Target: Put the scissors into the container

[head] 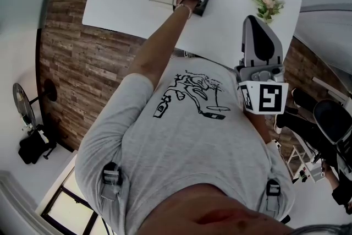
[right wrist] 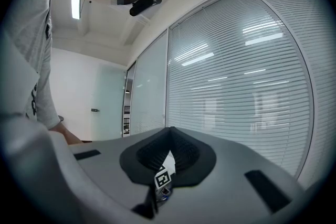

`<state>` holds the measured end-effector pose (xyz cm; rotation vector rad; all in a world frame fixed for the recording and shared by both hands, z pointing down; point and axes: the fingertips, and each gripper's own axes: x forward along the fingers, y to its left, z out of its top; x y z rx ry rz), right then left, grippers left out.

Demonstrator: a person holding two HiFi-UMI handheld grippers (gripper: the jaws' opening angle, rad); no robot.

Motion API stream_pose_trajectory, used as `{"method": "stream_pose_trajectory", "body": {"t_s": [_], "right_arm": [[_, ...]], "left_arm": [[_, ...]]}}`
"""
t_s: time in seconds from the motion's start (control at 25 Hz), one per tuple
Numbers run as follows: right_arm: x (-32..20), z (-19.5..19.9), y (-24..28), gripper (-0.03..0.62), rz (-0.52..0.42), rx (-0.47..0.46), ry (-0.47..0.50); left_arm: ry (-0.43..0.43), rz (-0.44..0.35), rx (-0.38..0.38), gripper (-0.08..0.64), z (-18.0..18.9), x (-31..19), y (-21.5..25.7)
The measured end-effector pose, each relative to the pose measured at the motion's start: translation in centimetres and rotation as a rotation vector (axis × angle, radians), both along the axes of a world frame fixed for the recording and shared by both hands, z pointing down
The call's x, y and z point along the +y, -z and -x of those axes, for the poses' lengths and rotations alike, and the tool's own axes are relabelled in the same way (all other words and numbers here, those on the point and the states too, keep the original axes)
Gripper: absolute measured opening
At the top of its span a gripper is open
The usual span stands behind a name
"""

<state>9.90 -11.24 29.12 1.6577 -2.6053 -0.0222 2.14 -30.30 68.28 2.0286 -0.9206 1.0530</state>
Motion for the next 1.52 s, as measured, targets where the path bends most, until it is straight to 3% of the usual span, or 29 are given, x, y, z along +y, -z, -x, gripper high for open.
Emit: {"method": "stream_pose_trajectory", "body": {"t_s": [0.2,0.6,1.16,1.52], "right_arm": [[-0.2,0.0,-0.2,0.006,0.009,0.004,0.003],[-0.5,0.2,-0.5,0.006,0.022,0.009,0.011],[-0.4,0.6,-0.6,0.006,0.038,0.011,0.018],[-0.3,0.9,-0.2,0.006,0.033,0.023,0.033]], "left_arm": [[0.011,-0.005,0.004,0.176,0.5,0.1,0.3],[0.090,-0.151,0.108,0.176,3.3,0.4,4.2],[0.097,-0.384,0.286,0.176,5.2,3.8,15.0],[0.067,-0.595,0.422,0.175,4.8,7.4,25.2]]}}
